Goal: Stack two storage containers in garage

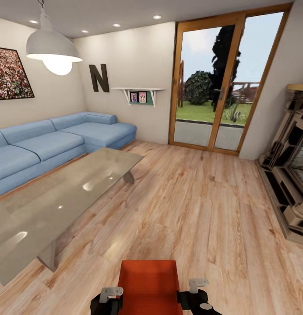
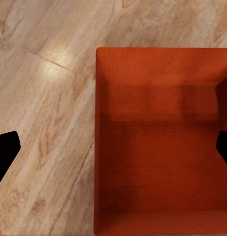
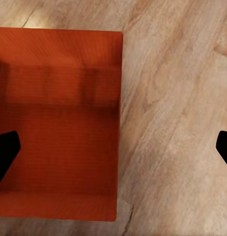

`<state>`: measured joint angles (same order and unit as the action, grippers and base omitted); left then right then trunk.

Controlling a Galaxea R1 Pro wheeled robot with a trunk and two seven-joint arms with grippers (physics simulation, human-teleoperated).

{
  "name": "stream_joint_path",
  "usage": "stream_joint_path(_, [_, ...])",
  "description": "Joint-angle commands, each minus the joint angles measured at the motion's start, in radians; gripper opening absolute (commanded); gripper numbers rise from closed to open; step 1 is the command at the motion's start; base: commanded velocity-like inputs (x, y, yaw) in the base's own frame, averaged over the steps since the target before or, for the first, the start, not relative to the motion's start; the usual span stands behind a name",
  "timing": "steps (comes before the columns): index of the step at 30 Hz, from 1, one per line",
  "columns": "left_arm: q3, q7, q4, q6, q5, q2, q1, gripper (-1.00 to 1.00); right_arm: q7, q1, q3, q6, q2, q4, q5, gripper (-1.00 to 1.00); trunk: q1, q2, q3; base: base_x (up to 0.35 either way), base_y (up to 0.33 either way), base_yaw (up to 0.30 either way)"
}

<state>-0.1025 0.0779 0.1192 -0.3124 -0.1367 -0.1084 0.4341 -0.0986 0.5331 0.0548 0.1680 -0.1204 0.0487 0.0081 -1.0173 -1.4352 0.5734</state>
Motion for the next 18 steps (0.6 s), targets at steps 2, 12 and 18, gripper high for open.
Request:
stream_joint_path(2, [-0.008, 0.003, -0.001, -0.004, -0.011, -0.001, 0.001, 1.00, -0.005, 0.001, 0.005, 0.002, 0.000, -0.001, 0.001, 1.00, -0.008, -0.015, 0.007, 0.000, 0.000, 0.000])
stream_joint_path(12, [-0.008, 0.003, -0.001, -0.004, -0.011, -0.001, 0.001, 1.00, -0.005, 0.001, 0.005, 0.002, 0.000, -0.001, 0.001, 1.00, -0.046, -0.085, 0.039, 0.000, 0.000, 0.000])
stream_joint_path(18, [-0.008, 0.003, -0.001, -0.004, -0.011, -0.001, 0.001, 1.00, -0.006, 0.001, 0.005, 0.002, -0.001, -0.001, 0.001, 1.00, -0.069, -0.127, 0.057, 0.000, 0.000, 0.000])
